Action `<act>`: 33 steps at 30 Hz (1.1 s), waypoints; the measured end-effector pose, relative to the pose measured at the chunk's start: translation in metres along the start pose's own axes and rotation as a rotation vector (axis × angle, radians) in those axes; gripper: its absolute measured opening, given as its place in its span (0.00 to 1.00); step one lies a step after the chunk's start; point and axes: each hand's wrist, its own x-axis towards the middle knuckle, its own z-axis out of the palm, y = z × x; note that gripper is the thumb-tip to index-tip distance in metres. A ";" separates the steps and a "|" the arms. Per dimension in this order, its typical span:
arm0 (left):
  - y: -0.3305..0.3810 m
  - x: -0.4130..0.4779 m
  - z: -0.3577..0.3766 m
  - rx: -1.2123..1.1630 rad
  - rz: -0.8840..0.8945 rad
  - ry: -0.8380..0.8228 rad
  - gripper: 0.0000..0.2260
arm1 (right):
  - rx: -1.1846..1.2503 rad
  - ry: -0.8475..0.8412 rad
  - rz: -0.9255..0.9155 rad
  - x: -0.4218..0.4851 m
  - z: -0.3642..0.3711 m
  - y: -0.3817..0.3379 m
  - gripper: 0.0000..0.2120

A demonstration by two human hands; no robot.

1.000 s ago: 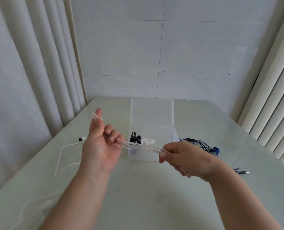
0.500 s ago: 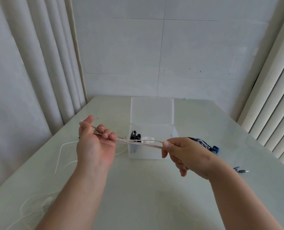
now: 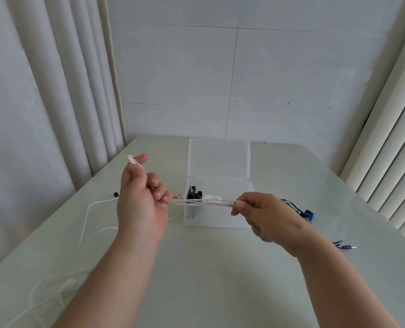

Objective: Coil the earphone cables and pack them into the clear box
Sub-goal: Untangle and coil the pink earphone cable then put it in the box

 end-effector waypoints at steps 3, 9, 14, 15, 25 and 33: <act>-0.003 -0.005 0.002 0.181 -0.004 -0.120 0.13 | 0.008 0.024 -0.017 0.000 0.001 -0.002 0.15; -0.011 -0.014 0.005 0.397 -0.250 -0.266 0.18 | -0.076 0.147 -0.132 0.001 0.010 -0.006 0.18; -0.017 -0.018 0.007 0.457 -0.271 -0.397 0.14 | -0.154 0.141 -0.192 0.002 0.017 -0.007 0.13; -0.018 -0.020 0.007 0.495 -0.264 -0.415 0.16 | -0.143 0.150 -0.210 0.002 0.018 -0.007 0.13; -0.018 -0.024 0.007 0.665 -0.440 -0.613 0.10 | -0.044 0.164 -0.274 0.003 0.025 -0.008 0.10; -0.019 -0.025 0.008 0.652 -0.461 -0.615 0.07 | -0.055 0.174 -0.286 0.004 0.027 -0.008 0.09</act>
